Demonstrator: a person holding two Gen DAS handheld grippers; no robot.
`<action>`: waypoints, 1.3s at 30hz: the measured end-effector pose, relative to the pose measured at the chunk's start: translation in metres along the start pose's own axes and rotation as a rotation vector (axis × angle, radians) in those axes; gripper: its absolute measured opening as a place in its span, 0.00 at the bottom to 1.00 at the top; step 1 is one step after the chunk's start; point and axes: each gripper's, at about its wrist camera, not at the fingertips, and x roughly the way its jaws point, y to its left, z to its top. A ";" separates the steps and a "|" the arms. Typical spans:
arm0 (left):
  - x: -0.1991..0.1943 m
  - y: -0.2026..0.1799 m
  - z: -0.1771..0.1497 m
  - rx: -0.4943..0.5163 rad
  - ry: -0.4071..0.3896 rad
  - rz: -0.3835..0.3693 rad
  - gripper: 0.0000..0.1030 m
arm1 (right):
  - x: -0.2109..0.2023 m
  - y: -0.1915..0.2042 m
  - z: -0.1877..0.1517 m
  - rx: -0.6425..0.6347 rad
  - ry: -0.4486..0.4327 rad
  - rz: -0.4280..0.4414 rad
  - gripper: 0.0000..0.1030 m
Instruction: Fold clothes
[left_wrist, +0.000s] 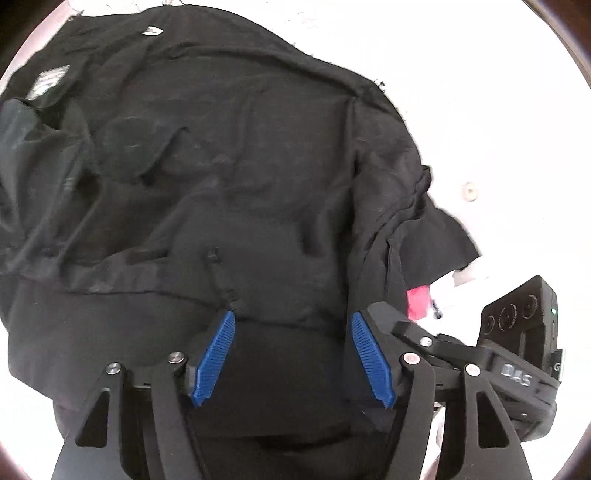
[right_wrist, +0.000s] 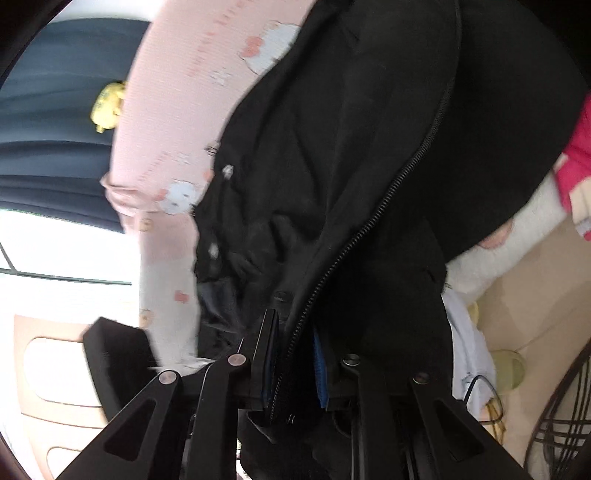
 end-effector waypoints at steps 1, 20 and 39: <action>-0.003 0.003 0.000 -0.006 0.002 -0.017 0.62 | 0.005 -0.004 -0.001 0.008 0.006 -0.017 0.16; -0.002 -0.046 -0.005 0.248 0.009 0.052 0.62 | -0.034 -0.057 -0.005 0.350 -0.048 0.341 0.53; 0.056 -0.084 0.010 0.376 0.063 0.058 0.61 | -0.052 -0.089 0.032 0.324 -0.107 0.115 0.67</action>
